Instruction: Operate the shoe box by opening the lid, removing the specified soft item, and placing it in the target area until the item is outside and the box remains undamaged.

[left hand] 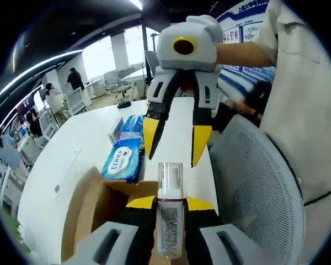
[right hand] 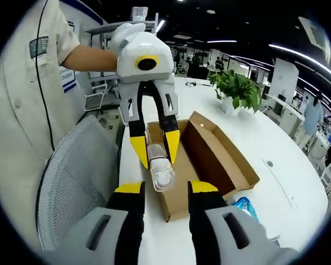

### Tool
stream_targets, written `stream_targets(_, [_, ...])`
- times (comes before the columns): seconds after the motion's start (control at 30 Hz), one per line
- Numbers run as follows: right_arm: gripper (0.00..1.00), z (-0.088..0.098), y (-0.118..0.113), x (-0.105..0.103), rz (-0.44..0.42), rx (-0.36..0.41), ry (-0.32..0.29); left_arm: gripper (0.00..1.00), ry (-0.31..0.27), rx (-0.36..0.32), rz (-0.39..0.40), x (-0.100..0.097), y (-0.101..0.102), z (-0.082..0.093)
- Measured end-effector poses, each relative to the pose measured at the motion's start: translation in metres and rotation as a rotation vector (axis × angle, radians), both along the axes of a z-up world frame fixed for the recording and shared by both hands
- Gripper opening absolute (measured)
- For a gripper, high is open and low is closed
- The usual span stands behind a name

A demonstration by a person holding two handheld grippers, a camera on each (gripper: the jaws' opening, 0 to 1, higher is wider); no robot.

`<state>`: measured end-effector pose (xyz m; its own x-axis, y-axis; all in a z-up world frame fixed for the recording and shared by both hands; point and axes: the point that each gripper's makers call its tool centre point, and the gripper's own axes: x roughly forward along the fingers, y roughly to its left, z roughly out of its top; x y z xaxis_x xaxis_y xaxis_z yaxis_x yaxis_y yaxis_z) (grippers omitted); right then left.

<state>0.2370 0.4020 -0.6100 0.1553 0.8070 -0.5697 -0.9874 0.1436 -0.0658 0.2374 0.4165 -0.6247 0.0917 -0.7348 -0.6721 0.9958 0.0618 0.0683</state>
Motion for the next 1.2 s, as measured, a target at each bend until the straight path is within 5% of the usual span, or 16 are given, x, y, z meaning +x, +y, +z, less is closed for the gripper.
stream_targets(1.0, [0.16, 0.009, 0.007, -0.008, 0.026, -0.057, -0.008, 0.19, -0.085, -0.069, -0.074, -0.008, -0.014, 0.014])
stream_targets(1.2, [0.16, 0.021, 0.004, 0.001, 0.033, -0.081, -0.033, 0.33, -0.069, -0.099, -0.01, 0.0, -0.013, 0.021])
